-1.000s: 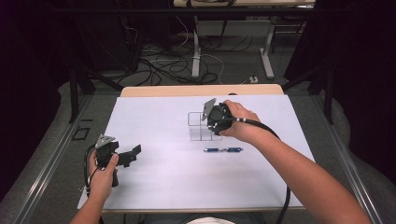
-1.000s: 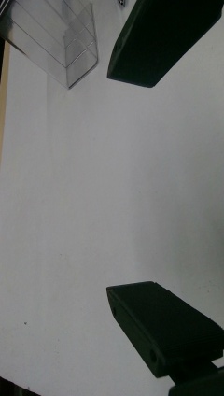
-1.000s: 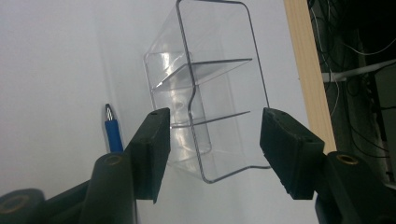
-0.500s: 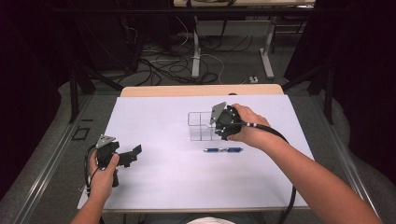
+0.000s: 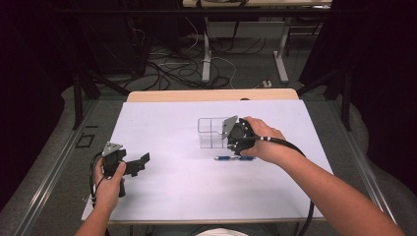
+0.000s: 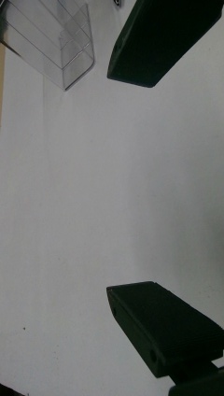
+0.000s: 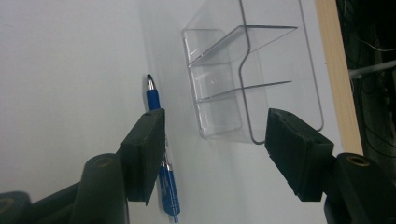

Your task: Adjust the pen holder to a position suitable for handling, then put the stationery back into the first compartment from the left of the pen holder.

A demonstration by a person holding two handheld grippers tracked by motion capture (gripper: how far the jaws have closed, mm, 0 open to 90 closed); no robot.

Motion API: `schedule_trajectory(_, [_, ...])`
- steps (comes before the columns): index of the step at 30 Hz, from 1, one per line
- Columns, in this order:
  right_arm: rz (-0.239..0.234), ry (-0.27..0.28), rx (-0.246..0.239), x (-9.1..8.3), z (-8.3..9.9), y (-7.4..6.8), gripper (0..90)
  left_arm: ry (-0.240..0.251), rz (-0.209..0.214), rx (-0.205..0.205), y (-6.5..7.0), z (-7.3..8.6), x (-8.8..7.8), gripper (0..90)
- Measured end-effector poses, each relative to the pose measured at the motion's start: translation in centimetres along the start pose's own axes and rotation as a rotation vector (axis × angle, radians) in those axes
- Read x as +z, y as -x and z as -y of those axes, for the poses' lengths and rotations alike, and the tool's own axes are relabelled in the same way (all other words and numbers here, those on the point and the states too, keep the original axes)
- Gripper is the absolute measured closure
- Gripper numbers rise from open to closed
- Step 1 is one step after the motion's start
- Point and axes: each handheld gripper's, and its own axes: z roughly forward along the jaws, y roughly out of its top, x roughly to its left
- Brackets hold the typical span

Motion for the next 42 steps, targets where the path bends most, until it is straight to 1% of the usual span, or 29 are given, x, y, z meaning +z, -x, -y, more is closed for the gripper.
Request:
schedule_trajectory(1, [-0.003,-0.007,-0.014,0.2,0.0,-0.1,37.8,-0.001,0.0,0.003,0.0,0.0,0.0,0.2])
schedule_trajectory(3, [-0.012,-0.015,-0.024,0.7,-0.1,-0.4,37.6,-0.002,-0.001,0.006,0.0,0.0,-0.1,0.2])
schedule_trajectory(5, [-0.022,-0.022,-0.02,1.1,-0.2,-0.7,37.7,-0.001,-0.001,0.006,0.0,0.0,-0.1,0.2])
schedule_trajectory(9, [-0.035,-0.023,-0.03,1.9,-0.4,-1.1,37.7,-0.007,-0.001,0.006,0.0,0.0,0.0,0.3])
schedule_trajectory(11, [-0.036,-0.028,-0.029,2.3,-0.5,-1.3,37.7,-0.007,0.0,0.007,0.0,0.0,0.0,0.2])
schedule_trajectory(13, [-0.032,-0.032,-0.044,2.6,-0.6,-1.3,37.7,-0.004,-0.001,0.009,0.0,0.0,0.0,0.2])
schedule_trajectory(14, [-0.033,-0.036,-0.032,2.7,-0.6,-1.5,37.7,-0.004,-0.001,0.009,-0.1,0.0,0.0,0.2])
schedule_trajectory(15, [-0.034,-0.035,-0.031,2.9,-0.7,-1.6,37.8,-0.003,0.0,0.009,-0.1,0.0,0.0,0.2])
schedule_trajectory(16, [-0.037,-0.035,-0.044,3.0,-0.7,-1.5,38.1,-0.004,-0.001,0.009,-0.1,0.0,0.0,0.2])
schedule_trajectory(17, [-0.037,-0.036,-0.045,3.2,-0.7,-1.7,38.4,-0.003,-0.001,0.008,-0.1,0.0,0.0,0.2])
schedule_trajectory(21, [-0.037,-0.046,-0.047,3.8,-0.9,-2.2,40.2,-0.003,-0.001,0.014,0.0,0.0,0.0,0.3])
schedule_trajectory(24, [-0.051,-0.05,-0.054,4.4,-1.0,-2.4,40.9,-0.005,0.0,0.01,0.0,0.0,0.0,0.2])
schedule_trajectory(26, [-0.059,-0.065,-0.056,4.8,-1.1,-2.6,42.7,-0.003,-0.001,0.011,0.0,0.0,-0.1,0.2])
schedule_trajectory(30, [-0.071,-0.076,-0.077,5.5,-1.2,-2.7,44.3,-0.004,-0.002,0.009,-0.1,0.0,-0.1,0.2])
schedule_trajectory(31, [-0.074,-0.082,-0.069,5.7,-1.2,-2.8,44.9,-0.004,-0.001,0.008,-0.1,0.0,-0.1,0.3])
schedule_trajectory(33, [-0.076,-0.086,-0.084,5.9,-1.2,-2.9,45.8,-0.002,-0.001,0.008,-0.1,0.0,-0.1,0.2])
schedule_trajectory(34, [-0.076,-0.094,-0.081,6.0,-1.2,-2.9,46.5,-0.003,0.0,0.01,0.0,0.0,-0.1,0.2])
schedule_trajectory(36, [-0.076,-0.1,-0.091,6.3,-1.2,-3.0,47.4,-0.003,0.0,0.011,0.0,0.0,-0.1,0.3])
schedule_trajectory(39, [-0.087,-0.102,-0.084,6.7,-1.2,-3.0,49.8,-0.004,-0.001,0.01,0.0,0.0,-0.1,0.2])
schedule_trajectory(40, [-0.089,-0.111,-0.083,6.7,-1.2,-3.0,50.7,-0.004,-0.001,0.011,0.0,0.0,-0.1,0.2])
schedule_trajectory(42, [-0.096,-0.117,-0.092,7.0,-1.2,-2.9,52.5,-0.003,-0.001,0.011,0.0,0.0,-0.1,0.2])
